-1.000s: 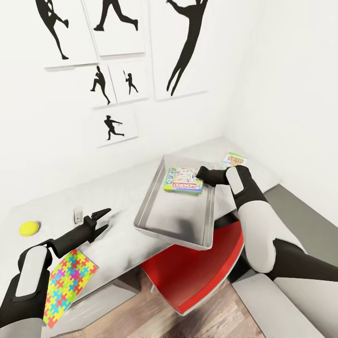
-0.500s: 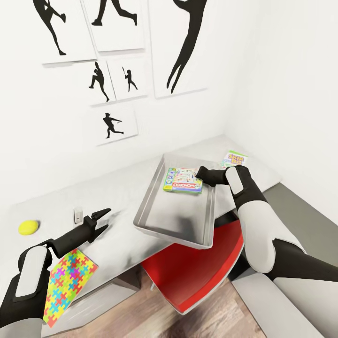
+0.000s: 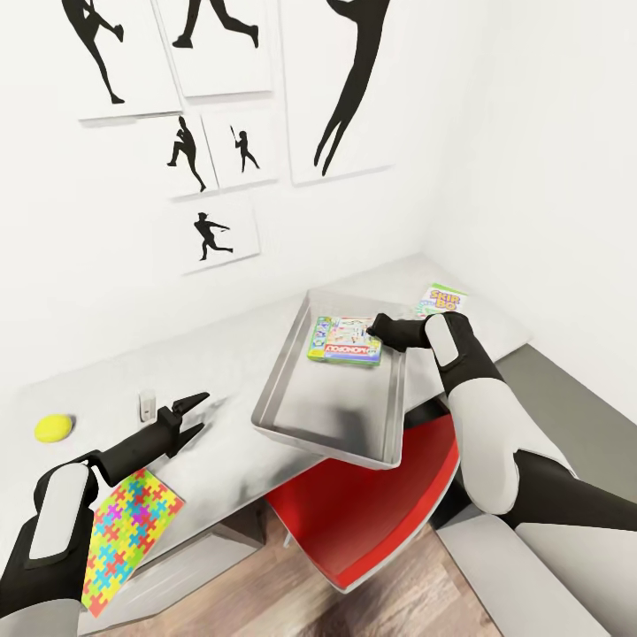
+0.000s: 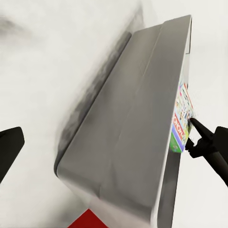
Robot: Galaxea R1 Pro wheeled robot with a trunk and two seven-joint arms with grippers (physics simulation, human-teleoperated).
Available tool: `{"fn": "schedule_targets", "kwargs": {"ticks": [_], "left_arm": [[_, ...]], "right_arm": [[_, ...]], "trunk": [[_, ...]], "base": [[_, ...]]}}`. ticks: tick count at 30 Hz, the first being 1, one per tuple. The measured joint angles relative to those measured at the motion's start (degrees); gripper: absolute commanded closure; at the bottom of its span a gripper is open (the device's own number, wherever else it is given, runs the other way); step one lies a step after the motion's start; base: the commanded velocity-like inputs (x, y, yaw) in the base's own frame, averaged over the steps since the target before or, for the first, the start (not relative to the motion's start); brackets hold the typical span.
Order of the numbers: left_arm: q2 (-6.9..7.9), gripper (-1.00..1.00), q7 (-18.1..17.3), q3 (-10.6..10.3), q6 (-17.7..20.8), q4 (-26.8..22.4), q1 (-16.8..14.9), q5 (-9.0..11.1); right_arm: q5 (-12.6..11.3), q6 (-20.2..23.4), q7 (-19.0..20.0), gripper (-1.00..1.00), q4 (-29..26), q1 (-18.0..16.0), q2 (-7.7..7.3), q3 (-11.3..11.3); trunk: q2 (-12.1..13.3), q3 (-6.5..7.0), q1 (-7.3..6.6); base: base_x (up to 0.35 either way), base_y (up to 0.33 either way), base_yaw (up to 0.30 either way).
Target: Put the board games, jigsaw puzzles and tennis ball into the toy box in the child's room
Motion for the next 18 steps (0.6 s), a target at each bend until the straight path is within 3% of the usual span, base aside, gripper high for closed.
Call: {"fn": "schedule_targets", "kwargs": {"ticks": [18], "left_arm": [[0.00, -1.00, 0.0, 0.0, 0.0, 0.0, 0.0, 0.0]], "right_arm": [[0.1, 0.0, 0.0, -1.00, 0.0, 0.0, 0.13, 0.0]], "trunk": [[0.0, 0.00, 0.00]], "base": [[0.000, 0.000, 0.000]]}}
